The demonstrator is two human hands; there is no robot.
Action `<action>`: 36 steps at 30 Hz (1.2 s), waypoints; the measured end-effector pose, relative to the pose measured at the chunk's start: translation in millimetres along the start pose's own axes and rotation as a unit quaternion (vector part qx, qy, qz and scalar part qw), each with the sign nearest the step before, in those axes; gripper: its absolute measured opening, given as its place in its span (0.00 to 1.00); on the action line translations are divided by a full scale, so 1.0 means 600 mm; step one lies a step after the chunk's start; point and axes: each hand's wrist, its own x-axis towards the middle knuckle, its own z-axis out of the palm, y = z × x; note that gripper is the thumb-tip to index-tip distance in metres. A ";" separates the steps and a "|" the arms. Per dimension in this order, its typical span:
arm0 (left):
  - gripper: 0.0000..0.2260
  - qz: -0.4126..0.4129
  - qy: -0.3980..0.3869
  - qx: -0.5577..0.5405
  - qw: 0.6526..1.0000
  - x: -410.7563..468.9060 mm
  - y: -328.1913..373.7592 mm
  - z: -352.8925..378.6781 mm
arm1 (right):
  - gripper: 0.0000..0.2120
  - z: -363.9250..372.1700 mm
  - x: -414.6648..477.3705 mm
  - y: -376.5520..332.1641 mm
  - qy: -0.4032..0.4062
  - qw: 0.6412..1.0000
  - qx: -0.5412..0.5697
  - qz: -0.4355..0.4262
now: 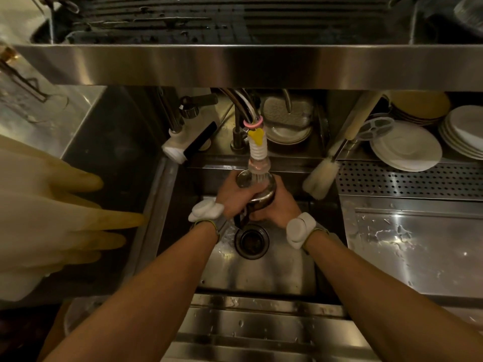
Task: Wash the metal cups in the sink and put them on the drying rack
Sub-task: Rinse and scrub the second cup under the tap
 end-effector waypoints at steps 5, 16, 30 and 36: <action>0.17 -0.013 0.023 0.008 1.000 0.000 -0.002 -0.002 | 0.51 -0.001 -0.004 -0.005 -0.015 1.000 -0.020 -0.008; 0.28 -0.123 0.044 -0.092 0.987 0.015 -0.015 -0.010 | 0.52 0.001 -0.007 -0.008 -0.029 0.999 -0.021 -0.007; 0.27 -0.079 -0.039 -0.168 0.982 -0.003 -0.043 0.006 | 0.16 0.018 0.004 -0.034 0.102 0.990 0.065 0.076; 0.10 -0.034 0.022 -0.168 0.985 -0.014 -0.037 0.007 | 0.16 0.025 -0.002 -0.029 0.056 0.990 0.116 0.050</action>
